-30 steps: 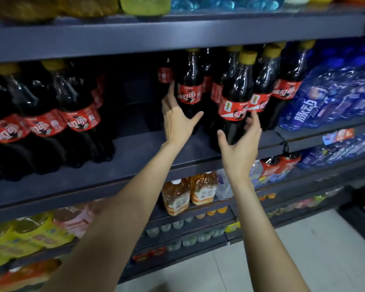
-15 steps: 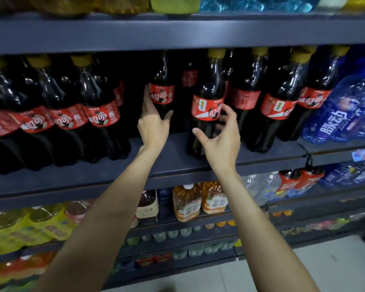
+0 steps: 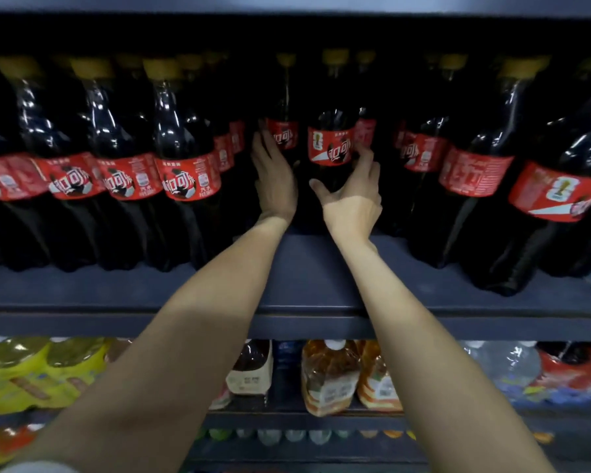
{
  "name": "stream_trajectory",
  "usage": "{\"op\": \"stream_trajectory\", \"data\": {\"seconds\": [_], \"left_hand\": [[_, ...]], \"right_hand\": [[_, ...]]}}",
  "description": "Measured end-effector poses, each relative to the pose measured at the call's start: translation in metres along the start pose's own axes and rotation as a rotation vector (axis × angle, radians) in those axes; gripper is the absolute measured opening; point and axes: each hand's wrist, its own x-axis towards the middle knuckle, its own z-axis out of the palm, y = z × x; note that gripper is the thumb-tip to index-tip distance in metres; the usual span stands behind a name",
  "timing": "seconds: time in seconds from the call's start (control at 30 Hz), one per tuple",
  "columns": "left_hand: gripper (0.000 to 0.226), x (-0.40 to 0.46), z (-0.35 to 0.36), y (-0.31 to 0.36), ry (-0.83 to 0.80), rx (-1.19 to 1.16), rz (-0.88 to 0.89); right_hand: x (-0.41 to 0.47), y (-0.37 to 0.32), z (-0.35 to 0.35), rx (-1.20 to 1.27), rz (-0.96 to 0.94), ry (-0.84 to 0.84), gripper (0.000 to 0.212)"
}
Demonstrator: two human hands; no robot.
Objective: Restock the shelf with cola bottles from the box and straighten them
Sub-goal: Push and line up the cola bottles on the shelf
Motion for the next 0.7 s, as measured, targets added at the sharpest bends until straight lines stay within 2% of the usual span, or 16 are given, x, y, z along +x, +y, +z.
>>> {"op": "stream_trajectory", "data": {"seconds": [0.2, 0.4, 0.53, 0.7], "left_hand": [[0.064, 0.013, 0.008, -0.01, -0.073, 0.049, 0.065], [0.093, -0.008, 0.003, -0.014, -0.147, 0.175, 0.135], [0.096, -0.007, 0.005, -0.017, -0.123, 0.256, 0.147], [0.095, -0.006, 0.013, -0.01, -0.047, 0.333, 0.079]], "right_hand": [[0.011, 0.005, 0.008, -0.063, 0.021, -0.06, 0.079], [0.011, 0.007, 0.001, -0.11, 0.022, -0.151, 0.085], [0.007, 0.017, -0.005, -0.042, -0.007, -0.253, 0.085], [0.015, 0.027, -0.001, -0.006, -0.068, -0.251, 0.089]]}}
